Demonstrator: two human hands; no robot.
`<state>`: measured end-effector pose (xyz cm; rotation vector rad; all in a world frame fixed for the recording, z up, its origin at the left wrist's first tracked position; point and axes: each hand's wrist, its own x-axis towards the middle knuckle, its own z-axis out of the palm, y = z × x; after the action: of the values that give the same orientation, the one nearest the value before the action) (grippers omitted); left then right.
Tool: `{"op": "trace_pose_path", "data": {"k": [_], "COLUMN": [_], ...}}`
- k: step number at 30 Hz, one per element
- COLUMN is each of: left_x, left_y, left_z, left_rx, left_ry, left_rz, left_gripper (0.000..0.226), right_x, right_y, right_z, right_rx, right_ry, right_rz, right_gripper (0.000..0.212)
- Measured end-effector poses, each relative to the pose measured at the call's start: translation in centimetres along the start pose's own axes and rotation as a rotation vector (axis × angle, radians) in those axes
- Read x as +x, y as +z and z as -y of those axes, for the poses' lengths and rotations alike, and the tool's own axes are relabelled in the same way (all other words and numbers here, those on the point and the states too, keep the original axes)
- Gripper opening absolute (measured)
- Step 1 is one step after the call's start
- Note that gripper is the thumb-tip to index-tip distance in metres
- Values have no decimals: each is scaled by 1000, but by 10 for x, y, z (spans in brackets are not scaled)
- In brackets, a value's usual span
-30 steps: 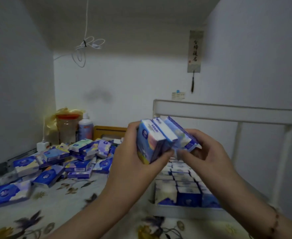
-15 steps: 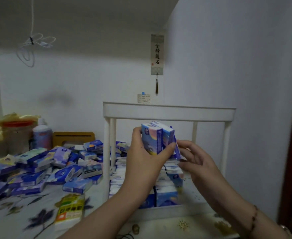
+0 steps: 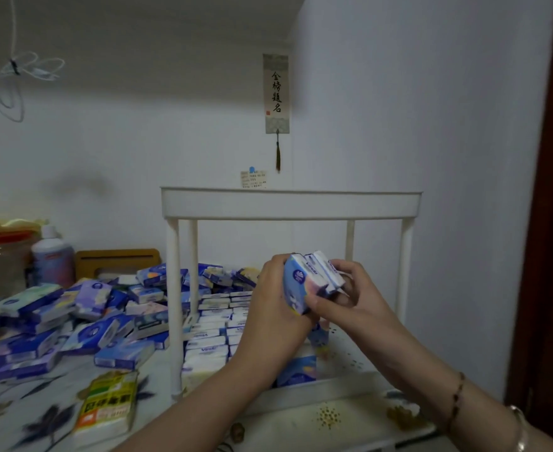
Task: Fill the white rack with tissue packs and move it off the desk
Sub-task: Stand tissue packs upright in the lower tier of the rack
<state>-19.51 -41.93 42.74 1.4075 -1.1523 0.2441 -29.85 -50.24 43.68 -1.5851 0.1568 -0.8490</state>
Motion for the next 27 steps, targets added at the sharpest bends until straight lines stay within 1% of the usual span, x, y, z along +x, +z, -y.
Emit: {"op": "trace_pose_path", "data": {"k": [3, 5, 6, 8, 11, 12, 15, 16, 18, 20, 21, 22, 24, 26, 27], "left_x": [-1, 0, 1, 5, 7, 7, 8, 8, 6, 2, 0, -2, -3, -3, -3], "left_y": [2, 3, 4, 4, -5, -11, -29, -34, -42, -45, -45, -44, -44, -43, -43], "left_z": [-4, -7, -7, -5, 2, 4, 16, 20, 31, 39, 41, 43, 43, 44, 45], "left_rx": [-28, 15, 38, 77, 82, 138, 333, 389, 502, 654, 738, 791, 822, 831, 840], "left_ry": [-7, 19, 30, 33, -47, -82, -138, -158, -212, -213, -193, -180, -181, -183, -183], "left_rz": [21, 34, 44, 110, 337, 393, 437, 457, 565, 723, 777, 802, 805, 803, 807], "left_gripper": [28, 27, 30, 47, 76, 77, 49, 45, 43, 46, 48, 50, 52, 52, 52], "right_x": [2, 2, 2, 7, 18, 21, 24, 25, 27, 30, 31, 31, 31, 30, 29], "right_y": [-2, -3, -3, -7, -21, -28, -46, -50, -52, -50, -48, -46, -38, -29, -24], "right_z": [3, 9, 12, 16, 14, 14, 14, 13, 6, -3, -8, -13, -19, -26, -29], "right_rx": [-106, -177, -214, -259, -280, -298, -380, -413, -513, -588, -593, -597, -648, -792, -868], "right_ry": [17, 32, 35, 44, 89, 107, 202, 245, 305, 318, 330, 354, 407, 369, 330], "right_rz": [31, 53, 42, 5, -34, -18, 133, 189, 276, 284, 286, 300, 352, 341, 325], "right_gripper": [48, 51, 49, 43, 45, 46, 48, 51, 58, 57, 56, 57, 58, 62, 69]}}
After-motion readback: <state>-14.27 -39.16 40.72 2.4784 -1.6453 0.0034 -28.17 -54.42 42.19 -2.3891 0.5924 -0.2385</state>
